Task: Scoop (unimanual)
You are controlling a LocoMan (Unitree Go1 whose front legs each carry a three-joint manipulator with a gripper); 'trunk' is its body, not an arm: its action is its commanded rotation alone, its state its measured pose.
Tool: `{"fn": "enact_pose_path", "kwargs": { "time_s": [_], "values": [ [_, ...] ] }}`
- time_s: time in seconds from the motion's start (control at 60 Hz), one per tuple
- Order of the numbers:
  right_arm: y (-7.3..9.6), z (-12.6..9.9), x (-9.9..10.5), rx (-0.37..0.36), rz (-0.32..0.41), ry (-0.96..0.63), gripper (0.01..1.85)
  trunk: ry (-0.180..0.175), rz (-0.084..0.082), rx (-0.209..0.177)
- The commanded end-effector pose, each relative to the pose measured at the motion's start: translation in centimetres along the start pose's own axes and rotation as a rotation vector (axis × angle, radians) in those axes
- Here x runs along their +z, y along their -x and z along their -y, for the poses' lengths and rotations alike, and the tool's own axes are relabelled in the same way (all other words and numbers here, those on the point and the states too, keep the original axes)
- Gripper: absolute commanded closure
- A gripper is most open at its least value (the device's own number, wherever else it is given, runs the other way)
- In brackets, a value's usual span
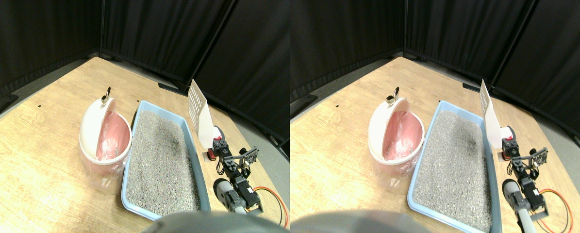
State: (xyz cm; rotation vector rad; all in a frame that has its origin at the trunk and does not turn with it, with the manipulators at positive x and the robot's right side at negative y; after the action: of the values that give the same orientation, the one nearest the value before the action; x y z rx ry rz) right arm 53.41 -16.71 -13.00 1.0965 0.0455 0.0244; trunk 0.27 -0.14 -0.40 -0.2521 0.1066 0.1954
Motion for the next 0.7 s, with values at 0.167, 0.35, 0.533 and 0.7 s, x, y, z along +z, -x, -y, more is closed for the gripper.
{"fn": "enact_pose_path", "kwargs": {
  "time_s": [0.167,0.35,0.533,0.7],
  "values": [
    [-0.4,-2.9,0.3,0.122,-0.028,-0.019,1.80,0.011,0.014,0.007],
    [-0.7,-2.9,0.2,0.141,-0.022,0.094,1.80,0.017,0.012,0.013],
    [-0.7,-2.9,0.1,0.165,-0.006,0.261,1.80,0.028,0.009,0.024],
    [-0.9,-3.2,0.2,0.203,0.014,0.510,1.80,0.037,0.009,0.037]
  ]
}}
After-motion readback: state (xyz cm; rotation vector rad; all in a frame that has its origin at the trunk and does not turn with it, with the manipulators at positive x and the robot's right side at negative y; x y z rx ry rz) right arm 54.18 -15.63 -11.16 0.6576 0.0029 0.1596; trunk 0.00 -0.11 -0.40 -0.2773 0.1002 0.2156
